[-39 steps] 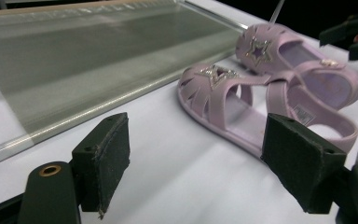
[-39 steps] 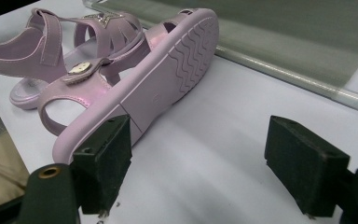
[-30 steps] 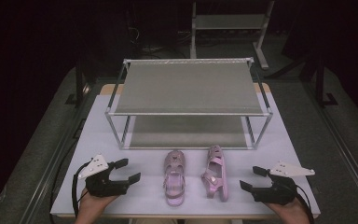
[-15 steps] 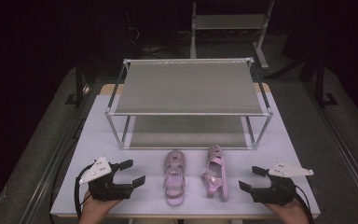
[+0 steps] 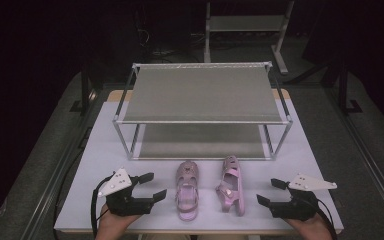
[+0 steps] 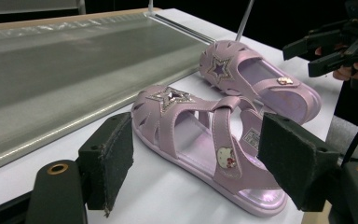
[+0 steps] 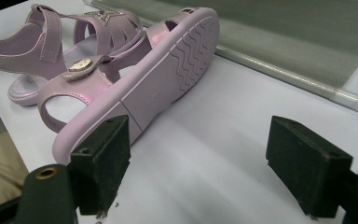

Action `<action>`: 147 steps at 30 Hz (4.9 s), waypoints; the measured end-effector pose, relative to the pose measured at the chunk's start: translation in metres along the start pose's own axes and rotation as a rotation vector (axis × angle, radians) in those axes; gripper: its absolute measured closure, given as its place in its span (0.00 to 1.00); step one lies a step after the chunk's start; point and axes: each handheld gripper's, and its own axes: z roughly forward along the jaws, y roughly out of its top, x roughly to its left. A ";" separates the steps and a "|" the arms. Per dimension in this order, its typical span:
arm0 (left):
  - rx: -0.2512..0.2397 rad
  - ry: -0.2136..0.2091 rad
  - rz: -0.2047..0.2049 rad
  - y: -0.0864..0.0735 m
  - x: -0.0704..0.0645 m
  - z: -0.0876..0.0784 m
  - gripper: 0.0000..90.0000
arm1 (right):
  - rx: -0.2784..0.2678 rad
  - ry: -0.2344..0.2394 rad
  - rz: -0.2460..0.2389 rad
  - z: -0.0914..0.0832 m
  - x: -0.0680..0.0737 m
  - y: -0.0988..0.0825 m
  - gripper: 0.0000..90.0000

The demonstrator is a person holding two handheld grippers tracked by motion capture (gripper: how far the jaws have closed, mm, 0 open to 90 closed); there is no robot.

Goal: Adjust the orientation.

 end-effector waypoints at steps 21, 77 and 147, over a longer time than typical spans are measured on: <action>0.121 -0.047 -0.018 -0.001 -0.016 0.037 0.52 | -0.014 0.013 0.013 0.000 0.002 0.001 0.24; 0.032 -0.035 -0.325 -0.009 -0.009 0.022 0.93 | -0.051 -0.007 0.037 -0.006 0.001 0.002 0.24; -0.322 0.027 -0.505 0.023 0.071 0.100 0.92 | -0.065 -0.015 0.061 -0.007 -0.007 0.000 0.24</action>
